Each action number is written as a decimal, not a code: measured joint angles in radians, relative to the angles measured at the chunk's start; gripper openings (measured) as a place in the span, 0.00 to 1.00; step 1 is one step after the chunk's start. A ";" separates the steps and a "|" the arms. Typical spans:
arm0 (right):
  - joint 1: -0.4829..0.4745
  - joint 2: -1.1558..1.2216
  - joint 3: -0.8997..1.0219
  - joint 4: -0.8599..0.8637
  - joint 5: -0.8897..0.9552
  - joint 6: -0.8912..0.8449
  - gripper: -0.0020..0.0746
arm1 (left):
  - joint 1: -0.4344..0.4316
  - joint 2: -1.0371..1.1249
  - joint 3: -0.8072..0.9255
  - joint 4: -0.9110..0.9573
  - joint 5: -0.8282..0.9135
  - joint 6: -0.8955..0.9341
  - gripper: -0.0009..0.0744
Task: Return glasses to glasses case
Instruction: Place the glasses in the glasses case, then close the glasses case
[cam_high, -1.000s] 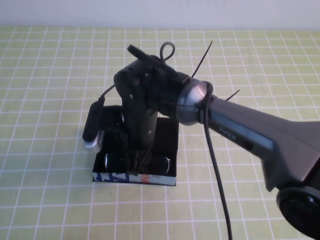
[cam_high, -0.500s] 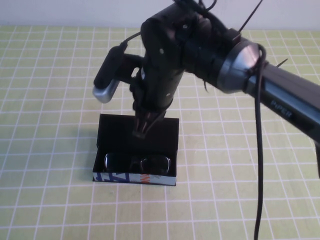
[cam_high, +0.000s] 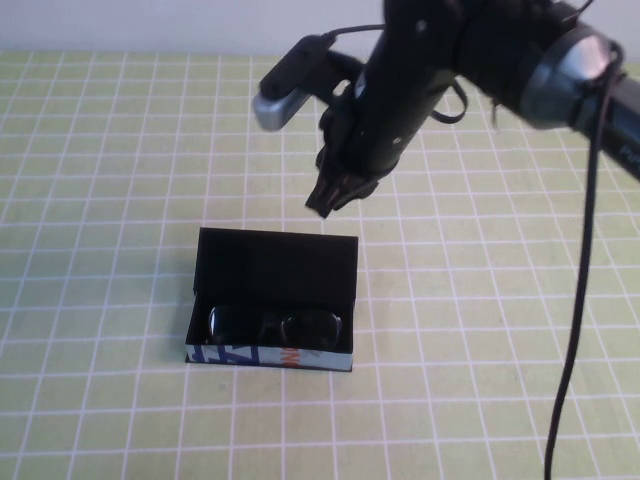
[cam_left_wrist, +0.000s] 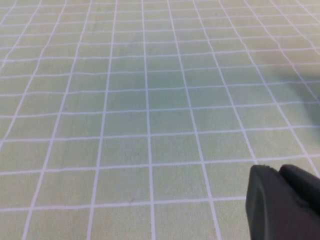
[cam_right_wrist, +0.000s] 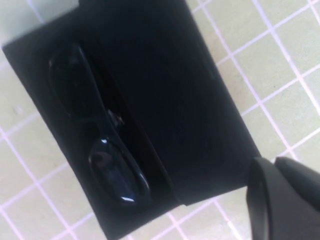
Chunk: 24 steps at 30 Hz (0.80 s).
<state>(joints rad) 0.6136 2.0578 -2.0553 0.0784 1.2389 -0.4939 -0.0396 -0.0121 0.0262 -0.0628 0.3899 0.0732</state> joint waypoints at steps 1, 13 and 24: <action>-0.017 -0.002 0.000 0.031 0.000 0.000 0.01 | 0.000 0.000 0.000 0.003 -0.002 0.002 0.01; -0.119 -0.004 0.000 0.245 0.000 0.004 0.01 | 0.000 0.000 0.000 -0.212 -0.263 -0.264 0.01; -0.119 -0.002 0.000 0.269 0.000 0.056 0.01 | -0.129 0.395 -0.242 -0.328 0.025 -0.220 0.01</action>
<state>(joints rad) 0.4943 2.0557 -2.0553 0.3473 1.2389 -0.4378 -0.1682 0.3828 -0.2159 -0.3912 0.4147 -0.1469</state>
